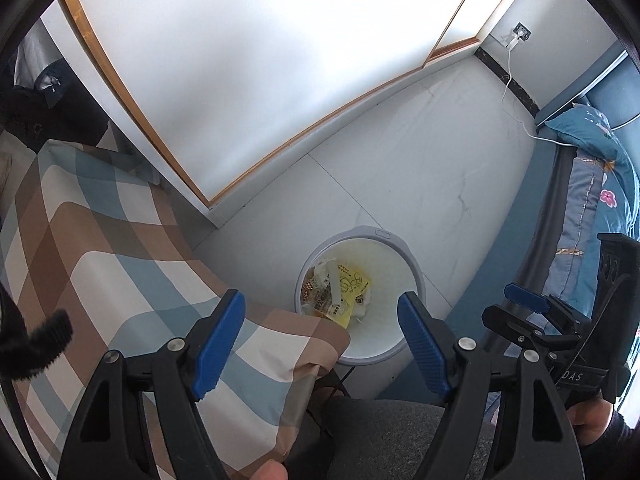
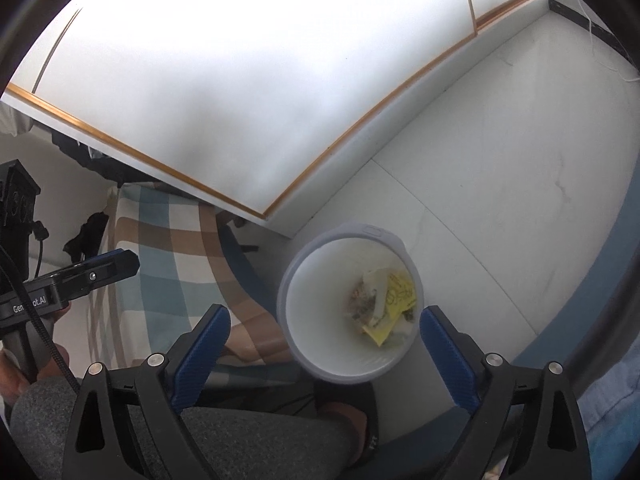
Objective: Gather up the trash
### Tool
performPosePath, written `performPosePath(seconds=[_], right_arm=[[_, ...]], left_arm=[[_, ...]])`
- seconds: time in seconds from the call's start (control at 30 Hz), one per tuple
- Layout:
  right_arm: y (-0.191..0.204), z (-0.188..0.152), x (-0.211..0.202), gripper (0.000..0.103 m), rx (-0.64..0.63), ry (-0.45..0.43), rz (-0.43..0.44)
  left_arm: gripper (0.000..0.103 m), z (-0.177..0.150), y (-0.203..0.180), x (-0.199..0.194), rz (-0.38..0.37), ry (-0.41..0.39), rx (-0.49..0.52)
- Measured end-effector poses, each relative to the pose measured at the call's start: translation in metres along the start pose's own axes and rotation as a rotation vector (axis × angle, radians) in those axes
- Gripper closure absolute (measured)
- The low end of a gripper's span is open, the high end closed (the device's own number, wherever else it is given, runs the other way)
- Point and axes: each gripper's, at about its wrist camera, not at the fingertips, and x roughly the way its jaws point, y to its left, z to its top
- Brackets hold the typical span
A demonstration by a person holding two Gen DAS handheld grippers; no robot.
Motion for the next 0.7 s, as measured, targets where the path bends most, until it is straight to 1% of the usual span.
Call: performPosePath(seconds=[0.3,0.43,0.7], right_arm=[[0.0065,-0.0008,-0.0051,0.007,-0.03,-0.003,-0.007],[0.0068,-0.0004,-0.006,0.007,-0.035,-0.005,-0.016],[0.0046,-0.0008,-0.0065,0.007,-0.026,-0.008,-0.021]], left_arm=[[0.027,-0.0047,0.0008,-0.0057,-0.015,-0.004,-0.01],[0.027,-0.0044,0.0028,-0.0065,-0.034,-0.005,-0.019],[0.027,-0.0043,0.001,-0.008,-0.03,-0.009,-0.018]])
